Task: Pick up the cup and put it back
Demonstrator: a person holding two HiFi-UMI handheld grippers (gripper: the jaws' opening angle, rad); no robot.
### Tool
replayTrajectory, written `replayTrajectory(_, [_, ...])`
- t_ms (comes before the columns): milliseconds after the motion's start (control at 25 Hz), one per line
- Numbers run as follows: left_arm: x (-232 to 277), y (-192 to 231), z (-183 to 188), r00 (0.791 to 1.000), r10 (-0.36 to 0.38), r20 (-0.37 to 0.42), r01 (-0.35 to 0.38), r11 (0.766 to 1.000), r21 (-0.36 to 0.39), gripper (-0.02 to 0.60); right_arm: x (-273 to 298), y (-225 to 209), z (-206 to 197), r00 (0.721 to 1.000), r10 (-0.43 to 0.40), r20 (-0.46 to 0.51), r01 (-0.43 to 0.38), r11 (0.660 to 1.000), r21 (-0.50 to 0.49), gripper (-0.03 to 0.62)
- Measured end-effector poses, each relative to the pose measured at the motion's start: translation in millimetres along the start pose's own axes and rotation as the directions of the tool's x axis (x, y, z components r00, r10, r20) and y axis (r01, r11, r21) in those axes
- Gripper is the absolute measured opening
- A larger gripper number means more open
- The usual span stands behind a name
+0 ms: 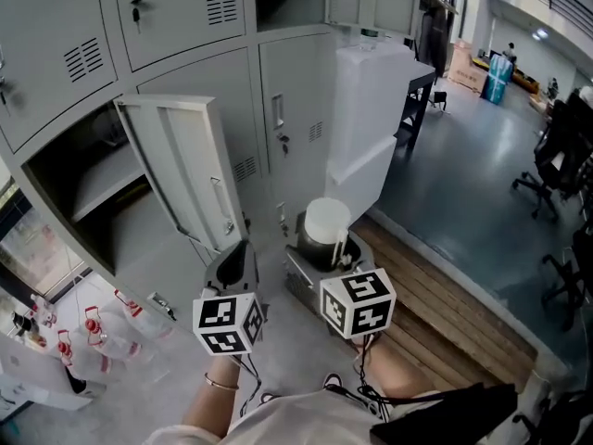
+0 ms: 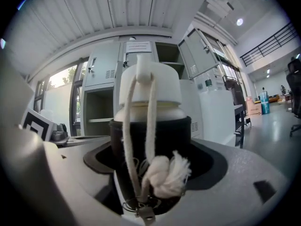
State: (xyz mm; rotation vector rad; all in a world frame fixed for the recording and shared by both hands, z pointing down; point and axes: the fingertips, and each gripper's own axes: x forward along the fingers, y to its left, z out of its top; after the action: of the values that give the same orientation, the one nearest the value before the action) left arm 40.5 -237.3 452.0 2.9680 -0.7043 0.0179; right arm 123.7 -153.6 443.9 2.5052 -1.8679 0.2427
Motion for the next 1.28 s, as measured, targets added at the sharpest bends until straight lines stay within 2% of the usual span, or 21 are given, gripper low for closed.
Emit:
replayTrajectory(200, [26.9, -49.6, 0.0, 0.997, -0.072, 0.001, 0.072, 0.997, -0.002, 0.012, -17.8, -58.0, 1.5, 0.997, -0.076, -0.001, 0.076, 0.997, 0.016, 0.41])
replayTrajectory(400, [58.6, -86.0, -2.0, 0.996, -0.087, -0.007, 0.087, 0.996, 0.002, 0.012, -31.9, -110.6, 5.8, 0.994, -0.111, -0.017, 0.111, 0.994, -0.001, 0.41])
replayTrajectory(800, [127.7, -113.0, -5.2, 1.0, -0.026, -0.013, 0.026, 0.999, 0.024, 0.012, -22.3, -194.0, 21.6, 0.995, -0.096, 0.001, 0.096, 0.995, -0.017, 0.41])
replayTrajectory(1280, [186.1, -102.0, -8.6, 0.998, 0.057, -0.033, -0.056, 0.998, 0.035, 0.012, 32.1, -238.3, 34.3, 1.0, -0.014, 0.005, 0.014, 1.0, -0.018, 0.41])
